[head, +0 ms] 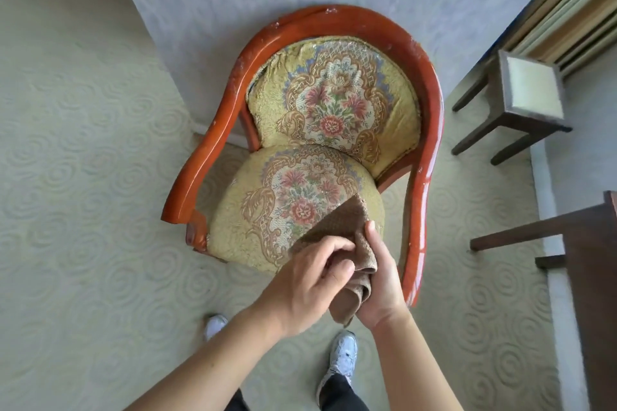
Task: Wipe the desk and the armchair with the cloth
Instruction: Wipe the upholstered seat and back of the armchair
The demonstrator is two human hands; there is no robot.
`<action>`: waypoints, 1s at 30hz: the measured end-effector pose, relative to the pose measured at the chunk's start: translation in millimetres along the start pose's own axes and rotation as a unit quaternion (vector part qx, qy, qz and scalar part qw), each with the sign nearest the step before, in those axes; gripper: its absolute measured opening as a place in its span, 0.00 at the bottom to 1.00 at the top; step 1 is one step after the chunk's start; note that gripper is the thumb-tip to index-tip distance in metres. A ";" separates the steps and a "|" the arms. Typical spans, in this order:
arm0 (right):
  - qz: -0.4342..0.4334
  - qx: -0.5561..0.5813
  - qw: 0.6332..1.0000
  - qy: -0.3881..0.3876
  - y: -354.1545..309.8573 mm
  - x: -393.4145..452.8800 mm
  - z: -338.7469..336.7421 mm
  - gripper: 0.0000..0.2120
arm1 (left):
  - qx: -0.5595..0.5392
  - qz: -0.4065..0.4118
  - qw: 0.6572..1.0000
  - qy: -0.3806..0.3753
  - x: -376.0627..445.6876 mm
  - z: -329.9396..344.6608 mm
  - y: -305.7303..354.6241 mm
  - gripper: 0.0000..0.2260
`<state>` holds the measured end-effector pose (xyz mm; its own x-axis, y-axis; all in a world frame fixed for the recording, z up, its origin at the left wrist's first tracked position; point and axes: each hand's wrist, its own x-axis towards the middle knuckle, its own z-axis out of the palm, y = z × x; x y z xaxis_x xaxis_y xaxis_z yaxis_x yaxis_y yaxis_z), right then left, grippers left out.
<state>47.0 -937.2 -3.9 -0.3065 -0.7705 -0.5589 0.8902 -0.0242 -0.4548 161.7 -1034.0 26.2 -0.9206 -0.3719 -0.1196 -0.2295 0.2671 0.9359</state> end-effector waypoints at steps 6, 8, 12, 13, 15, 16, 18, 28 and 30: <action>-0.049 0.043 0.989 0.132 47.1 54.4 -26.5 0.30 | 0.071 -0.056 0.995 -0.049 11.9 -59.6 -116.7 0.26; -0.082 0.018 0.977 0.196 52.5 74.4 -38.6 0.29 | 0.134 -0.104 0.983 -0.068 25.1 -74.8 -160.7 0.31; -0.125 0.004 0.942 0.310 51.5 114.2 -79.6 0.32 | 0.242 -0.130 0.956 -0.099 63.7 -73.2 -244.1 0.39; -0.139 0.006 0.933 0.331 49.0 125.2 -92.5 0.30 | 0.265 -0.133 0.950 -0.103 75.7 -67.2 -264.9 0.38; -0.161 0.000 0.916 0.367 41.7 148.0 -116.6 0.25 | 0.303 -0.148 0.936 -0.097 100.2 -51.5 -304.3 0.37; -0.175 -0.003 0.903 0.393 37.2 159.5 -126.4 0.23 | 0.324 -0.152 0.930 -0.085 110.8 -44.8 -321.0 0.37; -0.219 -0.030 0.865 0.451 30.4 186.5 -154.0 0.19 | 0.358 -0.148 0.920 -0.055 135.2 -27.0 -356.5 0.38; -0.358 -0.463 0.601 0.545 16.3 307.3 -261.1 0.22 | 0.483 -0.112 0.863 0.090 204.6 5.6 -447.6 0.42; -0.285 -0.538 0.607 0.511 26.2 332.2 -266.0 0.24 | 0.490 -0.097 0.860 0.107 205.4 7.3 -454.0 0.41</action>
<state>-121.1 -1024.4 -385.9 -0.9997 -0.0214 0.0139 -0.0252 0.7525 -0.6581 74.5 -1225.2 -425.6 -0.7799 -0.6207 -0.0806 -0.6246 0.7636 0.1636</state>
